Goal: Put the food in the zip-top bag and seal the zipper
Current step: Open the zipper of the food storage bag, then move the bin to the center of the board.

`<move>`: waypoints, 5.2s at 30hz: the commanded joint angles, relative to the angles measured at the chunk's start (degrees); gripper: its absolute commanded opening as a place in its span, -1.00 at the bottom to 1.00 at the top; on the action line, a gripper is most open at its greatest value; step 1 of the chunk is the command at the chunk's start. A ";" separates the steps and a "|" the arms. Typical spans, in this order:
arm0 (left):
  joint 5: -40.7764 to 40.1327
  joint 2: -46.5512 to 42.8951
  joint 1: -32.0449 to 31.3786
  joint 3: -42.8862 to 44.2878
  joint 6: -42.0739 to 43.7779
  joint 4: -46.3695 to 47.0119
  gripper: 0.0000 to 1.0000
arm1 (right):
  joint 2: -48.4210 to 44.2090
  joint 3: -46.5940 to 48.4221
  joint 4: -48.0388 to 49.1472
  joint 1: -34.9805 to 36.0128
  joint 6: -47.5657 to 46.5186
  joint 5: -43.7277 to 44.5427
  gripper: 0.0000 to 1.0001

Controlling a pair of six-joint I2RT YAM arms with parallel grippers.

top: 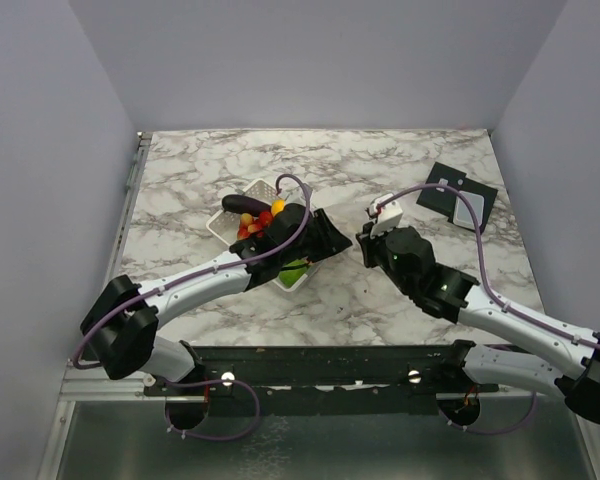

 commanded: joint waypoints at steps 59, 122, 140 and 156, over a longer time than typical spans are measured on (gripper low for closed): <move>-16.40 1.60 0.13 14.56 24.42 -26.71 -1.00 | -4.39 10.97 -7.00 7.11 -1.29 17.08 -0.99; -64.81 -19.39 0.14 26.86 55.95 -37.91 -1.00 | 23.81 37.51 -24.81 3.53 2.21 5.12 0.25; -75.87 -21.02 0.13 27.45 46.16 -53.53 -1.00 | 44.09 48.87 -30.15 -11.46 -0.39 -22.00 0.20; -70.50 -22.34 0.12 23.48 36.03 -62.77 -1.00 | 57.05 56.98 -31.05 -14.39 -2.75 -27.80 0.11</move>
